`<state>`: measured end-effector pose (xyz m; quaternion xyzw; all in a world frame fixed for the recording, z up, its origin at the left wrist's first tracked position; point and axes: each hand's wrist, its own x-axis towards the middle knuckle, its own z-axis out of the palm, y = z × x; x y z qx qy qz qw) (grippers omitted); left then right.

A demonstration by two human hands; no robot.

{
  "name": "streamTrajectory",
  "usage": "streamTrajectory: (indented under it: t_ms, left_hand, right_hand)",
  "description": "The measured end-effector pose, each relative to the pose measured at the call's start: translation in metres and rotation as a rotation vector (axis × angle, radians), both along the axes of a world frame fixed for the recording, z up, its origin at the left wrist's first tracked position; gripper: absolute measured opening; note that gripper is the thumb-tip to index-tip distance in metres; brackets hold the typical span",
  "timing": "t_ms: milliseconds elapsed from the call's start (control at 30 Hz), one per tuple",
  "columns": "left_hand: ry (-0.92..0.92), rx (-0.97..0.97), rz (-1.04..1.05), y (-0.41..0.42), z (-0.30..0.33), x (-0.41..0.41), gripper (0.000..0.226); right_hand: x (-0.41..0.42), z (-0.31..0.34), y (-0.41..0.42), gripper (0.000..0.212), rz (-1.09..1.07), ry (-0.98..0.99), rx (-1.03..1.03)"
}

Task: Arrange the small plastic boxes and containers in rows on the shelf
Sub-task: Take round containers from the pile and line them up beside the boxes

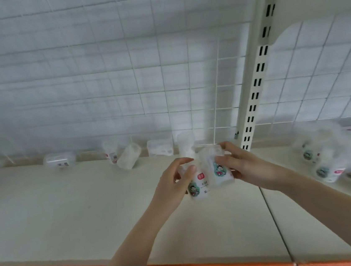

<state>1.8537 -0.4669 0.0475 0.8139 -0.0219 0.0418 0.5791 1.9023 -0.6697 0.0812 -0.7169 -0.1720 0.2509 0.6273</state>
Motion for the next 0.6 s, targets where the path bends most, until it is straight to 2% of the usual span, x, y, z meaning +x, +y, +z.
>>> streamTrajectory:
  t_ms: [100,200,367,500,600]
  left_hand:
    - [0.071,0.005,-0.118,-0.036,0.004,0.006,0.018]
    - [0.132,0.012,-0.225,-0.07,0.007,0.009,0.019]
    - [0.161,0.082,-0.338,-0.125,0.011,0.011,0.033]
    - [0.134,0.178,-0.393,-0.166,0.008,0.006,0.055]
    - [0.056,0.269,-0.414,-0.197,0.005,0.003,0.067]
  right_hand:
    - [-0.004,0.001,-0.045,0.031,-0.018,-0.092,-0.179]
    - [-0.012,0.001,-0.079,0.043,-0.061,-0.209,-0.388]
    - [-0.039,0.003,-0.13,0.067,0.0,-0.499,-0.741]
    - [-0.054,-0.002,-0.176,0.06,0.028,-0.7,-0.854]
    - [-0.059,-0.004,-0.211,0.06,0.011,-0.727,-0.906]
